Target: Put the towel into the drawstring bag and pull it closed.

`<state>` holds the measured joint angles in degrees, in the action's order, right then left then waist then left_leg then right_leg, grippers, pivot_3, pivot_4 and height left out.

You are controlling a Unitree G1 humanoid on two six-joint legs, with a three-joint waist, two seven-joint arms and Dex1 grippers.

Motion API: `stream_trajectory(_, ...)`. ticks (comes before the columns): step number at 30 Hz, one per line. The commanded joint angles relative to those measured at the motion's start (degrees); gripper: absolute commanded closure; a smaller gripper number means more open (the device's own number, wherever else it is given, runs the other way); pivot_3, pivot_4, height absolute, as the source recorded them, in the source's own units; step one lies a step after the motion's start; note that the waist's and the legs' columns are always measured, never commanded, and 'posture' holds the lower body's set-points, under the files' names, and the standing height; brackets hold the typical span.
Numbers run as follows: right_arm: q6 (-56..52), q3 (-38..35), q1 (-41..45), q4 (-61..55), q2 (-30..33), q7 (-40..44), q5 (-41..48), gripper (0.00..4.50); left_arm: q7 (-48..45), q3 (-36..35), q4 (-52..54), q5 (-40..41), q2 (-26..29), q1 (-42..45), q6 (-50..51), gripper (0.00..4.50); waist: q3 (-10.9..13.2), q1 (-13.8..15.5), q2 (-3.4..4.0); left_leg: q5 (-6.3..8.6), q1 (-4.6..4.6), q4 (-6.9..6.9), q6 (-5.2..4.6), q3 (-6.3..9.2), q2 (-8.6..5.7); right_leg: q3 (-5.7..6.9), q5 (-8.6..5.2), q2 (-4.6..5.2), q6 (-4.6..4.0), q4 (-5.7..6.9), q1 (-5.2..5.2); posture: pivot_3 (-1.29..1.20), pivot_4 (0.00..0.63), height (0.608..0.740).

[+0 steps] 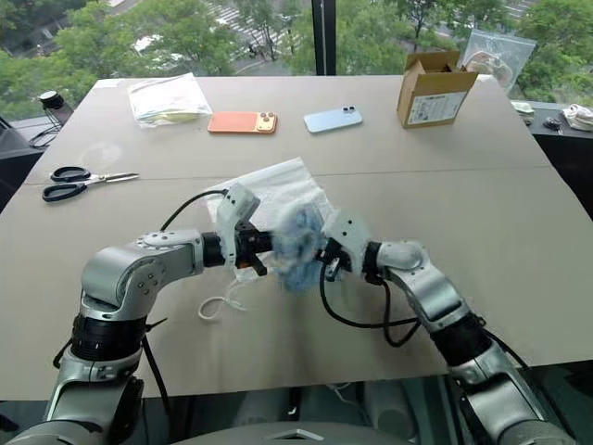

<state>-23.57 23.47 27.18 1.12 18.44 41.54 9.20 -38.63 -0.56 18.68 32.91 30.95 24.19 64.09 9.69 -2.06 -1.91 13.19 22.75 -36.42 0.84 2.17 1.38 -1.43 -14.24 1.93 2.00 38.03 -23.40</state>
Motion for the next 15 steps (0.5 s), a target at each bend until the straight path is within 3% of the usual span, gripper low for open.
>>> stream_trajectory(1, -1.3, 2.5, 0.6, 3.9, 0.5, 0.2, -4.2, 4.48, 0.5, -3.3, 5.1, 3.3, -1.0, 0.2, -1.5, 4.50, 0.0, 0.0, -0.01, 0.00, 0.00, -0.01, 0.00, 0.01, 0.00, 0.01, 0.00, 0.00, 0.00, 0.00, 0.00, 0.00, 0.150, 0.740)
stream_trajectory(10, 5.9, 10.0, 4.9, 5.3, 4.6, 0.9, -17.1, 4.48, 4.2, -4.4, 11.2, 5.2, -2.2, -2.9, -1.2, 4.50, -0.1, -0.1, 0.02, 0.00, -0.30, -0.04, 0.00, 0.04, -0.01, 0.05, 0.00, 0.00, 0.03, 0.04, 0.26, 0.00, 0.150, 0.740)
stream_trajectory(12, 0.7, 6.5, 5.5, 5.3, 1.1, -0.5, -14.1, 4.48, 3.3, -2.9, 12.8, 5.5, -1.0, -4.0, -1.2, 4.50, -0.1, -0.2, 0.01, 0.00, -0.43, -0.05, -0.01, 0.03, -0.01, 0.04, 0.00, -0.01, 0.04, 0.04, 0.37, 0.00, 0.150, 0.740)
stream_trajectory(15, -13.8, -8.2, 5.3, 7.0, -10.4, -5.6, 0.1, 4.48, 2.7, -3.1, 15.1, 6.6, 0.9, -7.4, -0.4, 4.50, -0.1, -0.6, 0.00, 0.00, -0.87, 0.02, -0.01, -0.02, 0.06, -0.04, 0.00, -0.07, 0.02, 0.06, 0.74, 0.00, 0.150, 0.740)
